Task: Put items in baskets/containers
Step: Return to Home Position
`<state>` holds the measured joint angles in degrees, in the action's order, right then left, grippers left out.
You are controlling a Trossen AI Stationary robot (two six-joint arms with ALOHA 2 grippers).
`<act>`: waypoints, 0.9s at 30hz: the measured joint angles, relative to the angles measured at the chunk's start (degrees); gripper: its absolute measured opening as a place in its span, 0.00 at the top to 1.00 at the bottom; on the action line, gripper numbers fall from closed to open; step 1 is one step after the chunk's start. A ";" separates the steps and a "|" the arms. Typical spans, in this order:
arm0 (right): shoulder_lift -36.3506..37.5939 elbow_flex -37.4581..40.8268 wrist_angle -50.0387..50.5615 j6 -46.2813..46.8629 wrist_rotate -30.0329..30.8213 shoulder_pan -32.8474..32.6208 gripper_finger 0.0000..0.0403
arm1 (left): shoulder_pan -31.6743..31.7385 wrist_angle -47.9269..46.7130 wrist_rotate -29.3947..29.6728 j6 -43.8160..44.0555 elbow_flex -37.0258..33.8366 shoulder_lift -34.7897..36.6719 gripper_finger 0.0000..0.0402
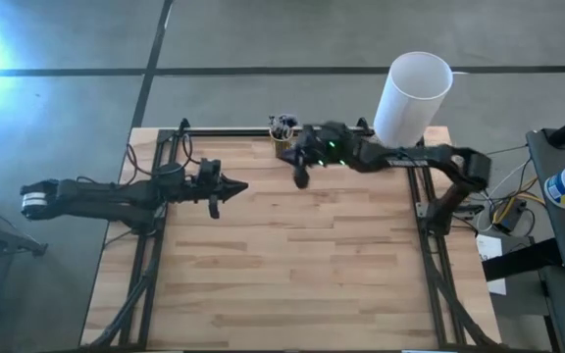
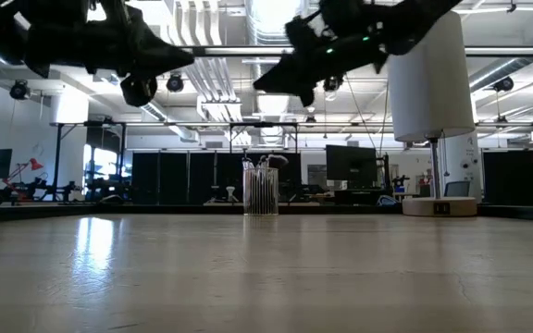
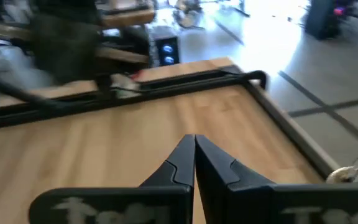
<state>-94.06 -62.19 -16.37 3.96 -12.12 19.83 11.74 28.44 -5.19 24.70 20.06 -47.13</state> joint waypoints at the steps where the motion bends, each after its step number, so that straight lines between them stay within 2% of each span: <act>1: 2.00 2.57 -1.64 0.85 -0.34 -0.66 0.98 | 0.63 0.94 -0.14 0.00 -0.93 0.15 1.00; 5: 11.77 13.01 -4.97 1.93 -0.32 -2.03 0.98 | 3.19 1.55 -1.04 -0.26 -2.93 1.56 1.00; 14: 36.25 34.29 -5.04 3.06 0.09 -1.97 0.98 | 8.61 1.58 -4.24 -2.92 -7.12 6.61 1.00; 27: 67.44 56.17 -4.93 7.62 7.58 -1.94 0.98 | 12.32 1.56 -4.22 -3.90 -17.74 17.95 1.00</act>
<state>-26.62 -6.02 -21.30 11.59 -4.54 17.89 24.05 30.00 -9.41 20.80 2.32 -29.17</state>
